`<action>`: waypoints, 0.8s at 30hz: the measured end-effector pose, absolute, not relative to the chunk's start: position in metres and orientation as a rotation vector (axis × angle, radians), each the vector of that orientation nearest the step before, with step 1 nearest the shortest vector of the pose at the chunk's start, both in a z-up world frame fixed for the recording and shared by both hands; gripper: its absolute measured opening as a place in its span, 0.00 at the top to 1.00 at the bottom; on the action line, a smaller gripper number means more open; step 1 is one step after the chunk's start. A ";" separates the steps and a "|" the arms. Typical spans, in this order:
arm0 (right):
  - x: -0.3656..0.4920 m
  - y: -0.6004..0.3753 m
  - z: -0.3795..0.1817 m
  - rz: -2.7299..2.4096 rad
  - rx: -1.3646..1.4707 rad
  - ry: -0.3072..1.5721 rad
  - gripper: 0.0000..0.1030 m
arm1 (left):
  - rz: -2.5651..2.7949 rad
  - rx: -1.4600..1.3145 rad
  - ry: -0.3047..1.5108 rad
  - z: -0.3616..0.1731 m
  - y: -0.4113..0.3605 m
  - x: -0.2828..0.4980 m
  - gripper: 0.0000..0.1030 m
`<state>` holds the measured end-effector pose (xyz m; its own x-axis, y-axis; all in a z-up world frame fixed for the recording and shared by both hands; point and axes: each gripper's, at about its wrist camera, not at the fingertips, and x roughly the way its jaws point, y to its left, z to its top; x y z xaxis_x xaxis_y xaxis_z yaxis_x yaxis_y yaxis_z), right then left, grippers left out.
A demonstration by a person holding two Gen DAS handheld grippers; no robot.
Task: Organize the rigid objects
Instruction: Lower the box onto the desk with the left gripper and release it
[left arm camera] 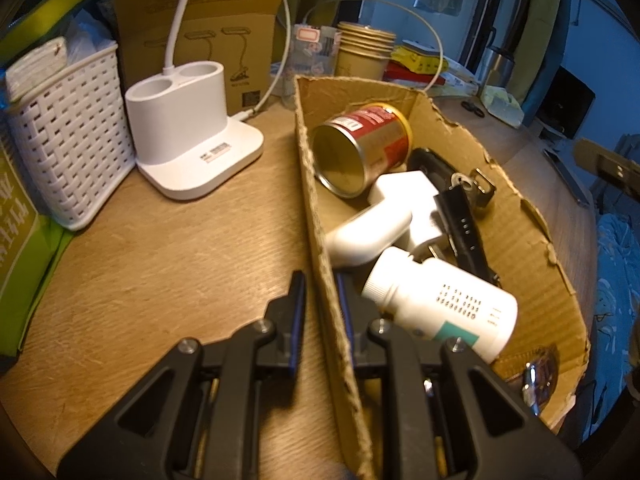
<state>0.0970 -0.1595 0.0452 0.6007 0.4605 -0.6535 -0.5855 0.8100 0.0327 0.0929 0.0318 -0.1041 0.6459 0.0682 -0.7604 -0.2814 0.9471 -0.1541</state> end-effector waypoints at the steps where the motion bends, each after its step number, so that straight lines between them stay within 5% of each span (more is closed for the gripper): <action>1: 0.094 -0.164 0.046 0.599 -0.189 0.697 0.54 | 0.204 -0.269 0.844 -0.103 0.031 0.092 0.83; 11: 0.076 -0.188 0.063 0.571 -0.155 0.659 0.53 | 0.271 -0.241 0.758 -0.077 0.020 0.071 0.73; 13: 0.073 -0.191 0.068 0.572 -0.145 0.647 0.53 | 0.291 -0.247 0.738 -0.070 0.020 0.067 0.67; 15: 0.070 -0.194 0.072 0.575 -0.140 0.638 0.53 | 0.300 -0.262 0.714 -0.062 0.019 0.060 0.46; 24: 0.056 -0.205 0.089 0.590 -0.115 0.590 0.53 | 0.315 -0.225 0.624 -0.024 0.003 0.035 0.44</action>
